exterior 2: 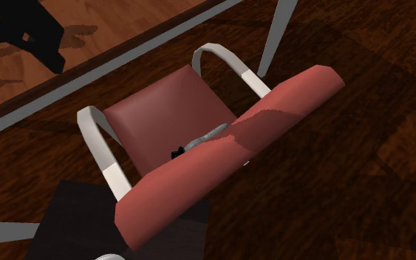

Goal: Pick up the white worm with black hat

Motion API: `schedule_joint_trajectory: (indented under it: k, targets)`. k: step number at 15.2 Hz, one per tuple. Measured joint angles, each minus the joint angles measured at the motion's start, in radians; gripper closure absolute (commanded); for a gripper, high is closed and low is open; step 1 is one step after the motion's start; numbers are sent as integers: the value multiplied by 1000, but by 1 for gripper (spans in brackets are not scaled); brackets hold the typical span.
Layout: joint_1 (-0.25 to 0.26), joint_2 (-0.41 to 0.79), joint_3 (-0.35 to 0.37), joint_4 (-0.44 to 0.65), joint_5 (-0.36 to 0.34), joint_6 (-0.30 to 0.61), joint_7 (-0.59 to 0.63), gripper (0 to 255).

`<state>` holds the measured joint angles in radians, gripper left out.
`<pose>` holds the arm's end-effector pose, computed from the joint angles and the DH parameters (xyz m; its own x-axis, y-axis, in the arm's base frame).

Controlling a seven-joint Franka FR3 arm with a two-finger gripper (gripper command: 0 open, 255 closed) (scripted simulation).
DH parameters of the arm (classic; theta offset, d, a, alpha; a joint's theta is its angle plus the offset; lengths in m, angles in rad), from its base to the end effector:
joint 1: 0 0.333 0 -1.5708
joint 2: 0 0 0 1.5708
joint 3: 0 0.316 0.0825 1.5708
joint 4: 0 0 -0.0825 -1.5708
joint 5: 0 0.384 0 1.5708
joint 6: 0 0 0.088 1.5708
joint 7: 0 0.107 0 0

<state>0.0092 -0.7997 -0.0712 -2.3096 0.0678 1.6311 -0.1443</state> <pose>0.3092 -0.0204 0.6223 0.9865 0.0929 0.1349 0.1068 -0.9892 -0.1001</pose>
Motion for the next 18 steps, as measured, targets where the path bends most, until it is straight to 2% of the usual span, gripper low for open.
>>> schedule_joint_trajectory:
  k: [4, 10, 18]
  targets:
    - [-23, 20, 27, -47, -7, 61, 59, 0]
    - [-92, 99, 91, -178, -37, 255, 225, 0]
    - [-194, 297, 179, -278, -103, 517, 487, 0]
